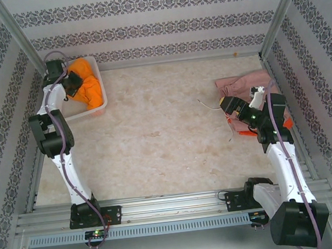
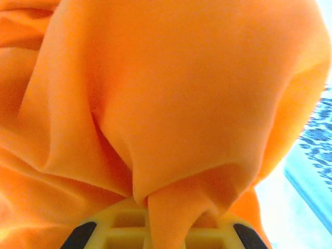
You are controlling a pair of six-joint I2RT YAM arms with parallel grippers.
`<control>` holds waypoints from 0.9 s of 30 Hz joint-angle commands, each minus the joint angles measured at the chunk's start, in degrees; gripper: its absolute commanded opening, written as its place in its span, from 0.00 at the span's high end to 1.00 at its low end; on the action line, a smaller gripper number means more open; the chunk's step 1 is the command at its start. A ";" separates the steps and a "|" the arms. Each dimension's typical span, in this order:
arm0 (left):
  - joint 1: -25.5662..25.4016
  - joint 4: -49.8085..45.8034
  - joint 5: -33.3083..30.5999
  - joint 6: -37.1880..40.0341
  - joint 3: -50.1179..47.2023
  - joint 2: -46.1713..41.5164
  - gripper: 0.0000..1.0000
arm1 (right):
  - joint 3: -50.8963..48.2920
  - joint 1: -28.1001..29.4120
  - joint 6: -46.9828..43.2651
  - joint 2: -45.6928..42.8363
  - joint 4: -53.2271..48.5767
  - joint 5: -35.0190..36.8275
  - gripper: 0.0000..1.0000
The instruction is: Fold and stack the shorts
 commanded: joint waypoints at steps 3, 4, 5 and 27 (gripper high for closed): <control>0.42 5.91 5.92 -0.26 2.39 -15.59 1.00 | -0.53 0.09 0.83 -1.02 1.38 -1.19 0.02; 0.34 6.98 7.24 -0.67 2.36 -17.74 1.00 | -0.54 0.09 0.92 -1.04 1.56 -1.28 0.02; 0.17 7.62 8.31 -0.92 2.37 -19.60 1.00 | -0.62 0.09 0.92 -1.04 1.67 -1.29 0.02; -24.92 20.61 20.63 3.69 -11.96 -41.47 1.00 | -1.07 0.09 2.94 -2.71 3.97 -1.95 0.02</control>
